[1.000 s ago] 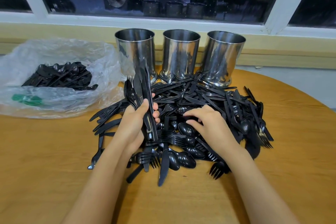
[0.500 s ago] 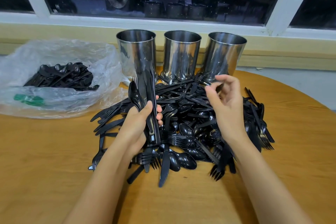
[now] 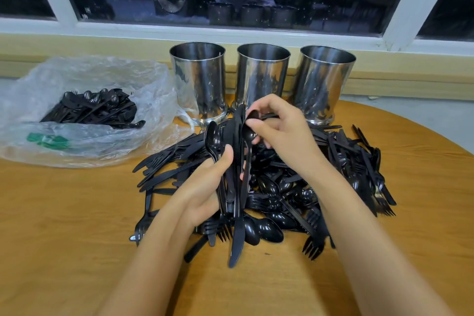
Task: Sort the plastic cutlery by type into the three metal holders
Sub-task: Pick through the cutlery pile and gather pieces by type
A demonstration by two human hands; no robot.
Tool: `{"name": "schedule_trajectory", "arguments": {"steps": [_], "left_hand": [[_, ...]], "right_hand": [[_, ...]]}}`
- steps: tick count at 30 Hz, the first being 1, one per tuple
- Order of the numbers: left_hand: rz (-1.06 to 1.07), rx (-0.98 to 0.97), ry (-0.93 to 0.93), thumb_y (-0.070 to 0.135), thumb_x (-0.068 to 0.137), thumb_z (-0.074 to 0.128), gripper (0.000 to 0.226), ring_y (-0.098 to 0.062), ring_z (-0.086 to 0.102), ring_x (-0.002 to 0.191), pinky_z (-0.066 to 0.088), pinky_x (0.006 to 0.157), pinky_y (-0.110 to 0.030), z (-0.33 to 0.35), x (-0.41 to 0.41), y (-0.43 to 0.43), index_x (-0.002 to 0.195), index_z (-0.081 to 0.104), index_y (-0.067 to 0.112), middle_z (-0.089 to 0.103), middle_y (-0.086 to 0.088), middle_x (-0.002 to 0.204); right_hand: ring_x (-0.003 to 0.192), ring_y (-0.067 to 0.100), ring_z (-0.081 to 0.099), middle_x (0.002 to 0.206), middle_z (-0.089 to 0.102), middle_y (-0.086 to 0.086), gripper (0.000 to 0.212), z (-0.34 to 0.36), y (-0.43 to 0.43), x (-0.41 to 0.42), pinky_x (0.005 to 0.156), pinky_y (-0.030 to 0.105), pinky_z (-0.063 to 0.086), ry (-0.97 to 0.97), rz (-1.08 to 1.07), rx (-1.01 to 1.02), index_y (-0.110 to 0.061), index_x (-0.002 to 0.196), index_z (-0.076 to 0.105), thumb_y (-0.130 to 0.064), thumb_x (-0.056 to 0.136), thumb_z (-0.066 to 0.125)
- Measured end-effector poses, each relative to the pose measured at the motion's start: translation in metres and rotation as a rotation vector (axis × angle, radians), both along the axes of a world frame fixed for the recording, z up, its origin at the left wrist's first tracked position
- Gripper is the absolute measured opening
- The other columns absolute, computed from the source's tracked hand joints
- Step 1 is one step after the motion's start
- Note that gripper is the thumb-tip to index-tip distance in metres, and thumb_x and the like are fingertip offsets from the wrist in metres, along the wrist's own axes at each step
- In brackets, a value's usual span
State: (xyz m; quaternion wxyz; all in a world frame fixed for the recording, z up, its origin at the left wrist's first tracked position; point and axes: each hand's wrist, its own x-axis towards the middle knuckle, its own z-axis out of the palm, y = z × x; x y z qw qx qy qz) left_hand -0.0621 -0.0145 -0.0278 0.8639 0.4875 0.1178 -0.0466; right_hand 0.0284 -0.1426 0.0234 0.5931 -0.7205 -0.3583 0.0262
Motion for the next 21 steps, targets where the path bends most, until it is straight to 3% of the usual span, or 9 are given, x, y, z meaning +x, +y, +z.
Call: {"name": "schedule_trajectory", "arguments": {"steps": [4, 10, 15, 17, 19, 21], "left_hand": [[-0.063, -0.117, 0.003, 0.049, 0.098, 0.041, 0.057, -0.012, 0.05, 0.065, 0.049, 0.061, -0.025, 0.0, 0.0, -0.003, 0.13, 0.055, 0.003, 0.057, -0.004, 0.081], [-0.083, -0.04, -0.06, 0.048, 0.095, 0.044, 0.045, -0.012, 0.047, 0.064, 0.048, 0.061, -0.024, 0.0, -0.001, -0.004, 0.113, 0.054, 0.008, 0.056, -0.004, 0.08], [-0.141, 0.005, -0.113, 0.022, 0.096, 0.054, 0.019, -0.009, 0.041, 0.059, 0.041, 0.055, -0.02, 0.0, -0.004, -0.006, 0.09, 0.071, 0.016, 0.048, -0.004, 0.077], [-0.101, -0.016, -0.108, 0.016, 0.097, 0.052, 0.019, -0.007, 0.038, 0.056, 0.039, 0.051, -0.018, -0.001, -0.003, -0.005, 0.107, 0.067, 0.01, 0.046, -0.002, 0.073], [-0.016, -0.031, -0.108, 0.016, 0.098, 0.05, 0.03, -0.007, 0.039, 0.055, 0.04, 0.05, -0.019, 0.0, -0.001, -0.002, 0.125, 0.057, 0.004, 0.047, 0.0, 0.071], [0.086, -0.012, -0.126, 0.016, 0.101, 0.048, 0.032, -0.007, 0.04, 0.054, 0.041, 0.051, -0.019, 0.001, 0.001, 0.001, 0.129, 0.054, 0.004, 0.048, 0.001, 0.07]], "right_hand": [[0.064, 0.008, 0.049, 0.076, 0.06, -0.007, 0.016, -0.01, 0.013, 0.007, 0.066, 0.022, 0.045, -0.15, -0.055, -0.108, -0.025, 0.088, 0.064, -0.01, 0.085, 0.071], [0.074, -0.002, 0.041, 0.07, 0.056, -0.021, 0.016, -0.016, 0.021, 0.012, 0.069, 0.025, 0.035, -0.224, -0.123, -0.191, -0.032, 0.084, 0.063, -0.021, 0.083, 0.074], [0.086, -0.005, 0.043, 0.074, 0.057, -0.033, 0.012, -0.019, 0.022, 0.01, 0.067, 0.034, 0.05, -0.211, -0.091, -0.194, -0.028, 0.093, 0.071, -0.026, 0.081, 0.076], [0.092, -0.003, 0.046, 0.093, 0.06, -0.03, 0.023, -0.019, 0.019, 0.008, 0.073, 0.028, 0.047, -0.281, -0.079, -0.153, -0.025, 0.106, 0.071, -0.023, 0.083, 0.074], [0.086, -0.002, 0.047, 0.109, 0.061, -0.013, 0.035, -0.019, 0.01, 0.009, 0.077, 0.016, 0.04, -0.311, -0.113, -0.098, -0.025, 0.118, 0.066, -0.019, 0.084, 0.074], [0.07, 0.0, 0.045, 0.1, 0.062, -0.01, 0.031, -0.021, -0.007, 0.01, 0.071, 0.013, 0.04, -0.223, -0.173, -0.089, -0.026, 0.113, 0.066, -0.016, 0.084, 0.073]]}}
